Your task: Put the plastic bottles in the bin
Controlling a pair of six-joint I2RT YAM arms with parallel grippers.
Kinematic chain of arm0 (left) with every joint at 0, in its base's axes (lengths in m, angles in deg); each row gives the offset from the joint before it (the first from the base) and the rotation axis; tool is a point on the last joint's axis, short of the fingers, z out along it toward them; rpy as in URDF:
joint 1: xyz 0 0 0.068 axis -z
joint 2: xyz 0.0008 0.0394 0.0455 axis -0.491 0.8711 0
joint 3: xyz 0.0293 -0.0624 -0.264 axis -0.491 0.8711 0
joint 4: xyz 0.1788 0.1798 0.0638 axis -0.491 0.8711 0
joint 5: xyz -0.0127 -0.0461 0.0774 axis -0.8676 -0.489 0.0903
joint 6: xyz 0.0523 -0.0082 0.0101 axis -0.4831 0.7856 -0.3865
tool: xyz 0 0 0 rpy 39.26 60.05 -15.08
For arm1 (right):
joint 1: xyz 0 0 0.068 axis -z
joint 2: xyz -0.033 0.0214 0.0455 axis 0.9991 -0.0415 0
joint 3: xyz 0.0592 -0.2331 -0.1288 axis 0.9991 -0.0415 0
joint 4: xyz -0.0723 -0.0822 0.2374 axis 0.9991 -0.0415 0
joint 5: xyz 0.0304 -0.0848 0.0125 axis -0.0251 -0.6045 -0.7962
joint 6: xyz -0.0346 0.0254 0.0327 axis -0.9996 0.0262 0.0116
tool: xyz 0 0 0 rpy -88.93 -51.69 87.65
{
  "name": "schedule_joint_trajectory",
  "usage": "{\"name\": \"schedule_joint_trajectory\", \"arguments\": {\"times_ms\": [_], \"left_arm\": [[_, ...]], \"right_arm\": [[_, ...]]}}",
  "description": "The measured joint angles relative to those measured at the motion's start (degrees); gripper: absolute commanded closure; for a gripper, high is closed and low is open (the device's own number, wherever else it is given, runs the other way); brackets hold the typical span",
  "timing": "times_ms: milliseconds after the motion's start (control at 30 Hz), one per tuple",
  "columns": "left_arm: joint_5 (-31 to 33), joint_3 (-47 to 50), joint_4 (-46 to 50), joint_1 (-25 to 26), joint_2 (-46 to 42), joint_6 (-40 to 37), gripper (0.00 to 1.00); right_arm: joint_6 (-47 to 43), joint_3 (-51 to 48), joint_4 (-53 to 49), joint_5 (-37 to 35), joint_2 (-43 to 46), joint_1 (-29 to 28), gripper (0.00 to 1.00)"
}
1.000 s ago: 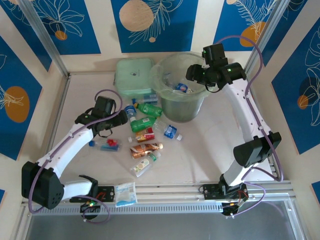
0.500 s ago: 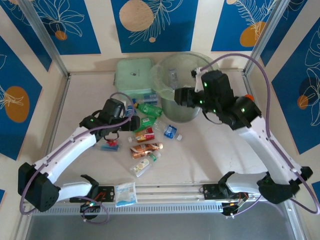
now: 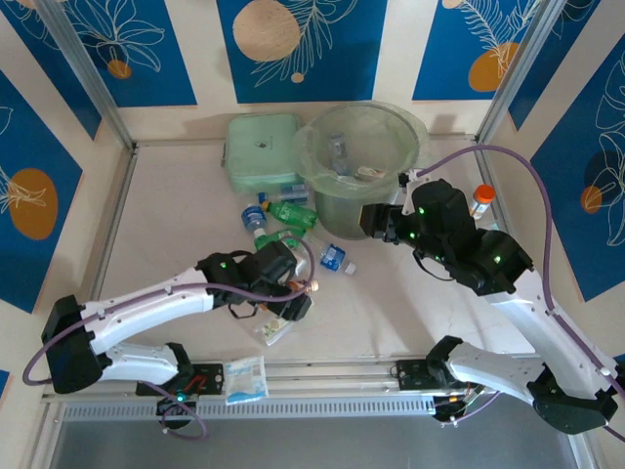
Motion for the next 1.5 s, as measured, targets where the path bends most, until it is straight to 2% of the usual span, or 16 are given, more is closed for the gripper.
{"name": "schedule_joint_trajectory", "arguments": {"times_ms": [133,367,900,1333,1500], "left_arm": [[-0.2,2.2,2.6,2.7,0.1,0.3,0.05],[-0.2,4.0,4.5,4.4,1.4,0.5,0.06],[-0.5,5.2,2.1,6.3,13.7,1.3,0.1],[1.0,5.2,0.2,6.4,17.2,2.1,0.29],[2.2,5.2,0.4,6.4,17.1,2.3,0.32]], "right_arm": [[0.2,-0.1,0.1,-0.2,-0.1,0.6,0.32],[0.4,-0.1,0.1,-0.2,-0.4,0.8,0.32],[1.2,-1.2,-0.2,-0.2,1.5,1.0,0.32],[1.4,-1.9,-1.5,-0.4,2.6,2.2,0.33],[1.4,-1.9,-1.5,-0.4,2.6,2.9,0.33]]}}
